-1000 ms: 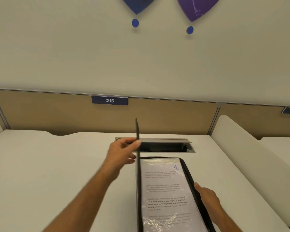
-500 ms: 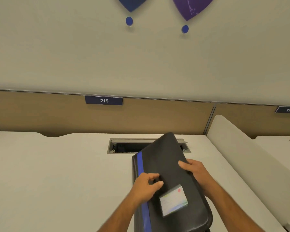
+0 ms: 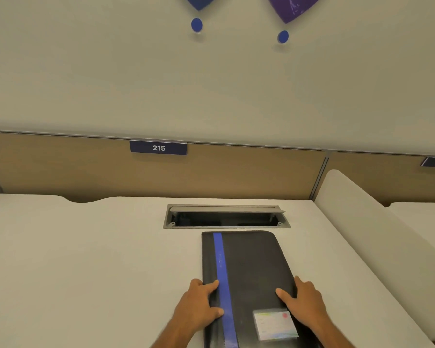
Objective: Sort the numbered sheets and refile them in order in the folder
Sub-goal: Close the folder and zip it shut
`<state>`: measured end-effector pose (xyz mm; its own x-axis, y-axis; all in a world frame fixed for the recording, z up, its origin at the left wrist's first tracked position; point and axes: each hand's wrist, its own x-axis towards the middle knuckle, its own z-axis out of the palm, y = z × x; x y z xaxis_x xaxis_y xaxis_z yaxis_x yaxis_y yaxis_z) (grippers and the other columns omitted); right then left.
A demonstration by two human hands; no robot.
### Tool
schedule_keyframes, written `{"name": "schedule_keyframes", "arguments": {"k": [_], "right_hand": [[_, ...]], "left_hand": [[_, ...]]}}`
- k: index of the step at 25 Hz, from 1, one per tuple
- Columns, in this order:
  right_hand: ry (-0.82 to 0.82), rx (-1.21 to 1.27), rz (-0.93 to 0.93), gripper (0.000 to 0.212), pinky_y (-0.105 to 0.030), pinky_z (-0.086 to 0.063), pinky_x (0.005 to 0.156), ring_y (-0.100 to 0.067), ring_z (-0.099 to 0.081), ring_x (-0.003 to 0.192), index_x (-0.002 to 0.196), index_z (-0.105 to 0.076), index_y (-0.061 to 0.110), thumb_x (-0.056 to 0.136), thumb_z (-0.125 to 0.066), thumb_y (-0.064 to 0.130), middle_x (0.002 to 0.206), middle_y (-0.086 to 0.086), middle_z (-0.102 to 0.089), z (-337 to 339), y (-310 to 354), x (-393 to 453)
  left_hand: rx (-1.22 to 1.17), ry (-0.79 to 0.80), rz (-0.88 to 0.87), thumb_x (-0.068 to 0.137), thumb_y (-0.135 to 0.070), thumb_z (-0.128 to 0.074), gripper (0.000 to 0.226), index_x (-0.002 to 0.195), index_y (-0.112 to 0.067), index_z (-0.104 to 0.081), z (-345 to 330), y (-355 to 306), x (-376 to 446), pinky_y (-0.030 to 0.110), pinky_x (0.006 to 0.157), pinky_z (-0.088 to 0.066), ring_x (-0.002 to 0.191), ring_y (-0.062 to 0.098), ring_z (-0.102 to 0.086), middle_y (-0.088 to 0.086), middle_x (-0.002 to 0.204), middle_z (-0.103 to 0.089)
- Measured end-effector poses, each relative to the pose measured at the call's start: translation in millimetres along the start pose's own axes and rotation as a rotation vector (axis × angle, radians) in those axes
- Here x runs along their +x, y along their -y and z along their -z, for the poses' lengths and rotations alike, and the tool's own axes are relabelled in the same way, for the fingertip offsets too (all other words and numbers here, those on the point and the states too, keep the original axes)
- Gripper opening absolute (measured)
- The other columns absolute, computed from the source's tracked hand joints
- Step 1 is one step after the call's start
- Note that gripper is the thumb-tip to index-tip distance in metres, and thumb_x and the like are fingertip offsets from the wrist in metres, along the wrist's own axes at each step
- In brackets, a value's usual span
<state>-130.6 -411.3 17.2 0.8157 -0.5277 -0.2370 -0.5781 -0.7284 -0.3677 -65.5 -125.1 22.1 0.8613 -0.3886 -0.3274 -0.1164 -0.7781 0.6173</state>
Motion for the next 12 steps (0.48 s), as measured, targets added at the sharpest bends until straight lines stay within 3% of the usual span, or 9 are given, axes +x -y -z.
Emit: {"name": "schedule_keyframes", "arguments": {"k": [5, 12], "right_hand": [[0.005, 0.091, 0.043, 0.094, -0.036, -0.046, 0.105, -0.024, -0.050, 0.126, 0.148, -0.033, 0.021, 0.075, -0.070, 0.068, 0.139, -0.004, -0.049, -13, 13, -6], [-0.024, -0.035, 0.068, 0.091, -0.036, -0.039, 0.112, -0.025, -0.039, 0.138, 0.155, -0.020, 0.022, 0.086, -0.056, 0.070, 0.156, -0.002, -0.036, -25, 43, -10]], "left_hand": [[-0.026, -0.044, 0.014, 0.083, -0.049, -0.072, 0.085, 0.155, -0.035, -0.030, 1, 11, 3, 0.021, 0.101, -0.044, 0.115, 0.015, -0.055, -0.004, 0.135, -0.037], [-0.033, -0.073, 0.030, 0.088, -0.047, -0.069, 0.081, 0.157, -0.033, -0.027, 13, 28, 3, 0.021, 0.100, -0.045, 0.109, 0.012, -0.050, -0.002, 0.138, -0.035]]}}
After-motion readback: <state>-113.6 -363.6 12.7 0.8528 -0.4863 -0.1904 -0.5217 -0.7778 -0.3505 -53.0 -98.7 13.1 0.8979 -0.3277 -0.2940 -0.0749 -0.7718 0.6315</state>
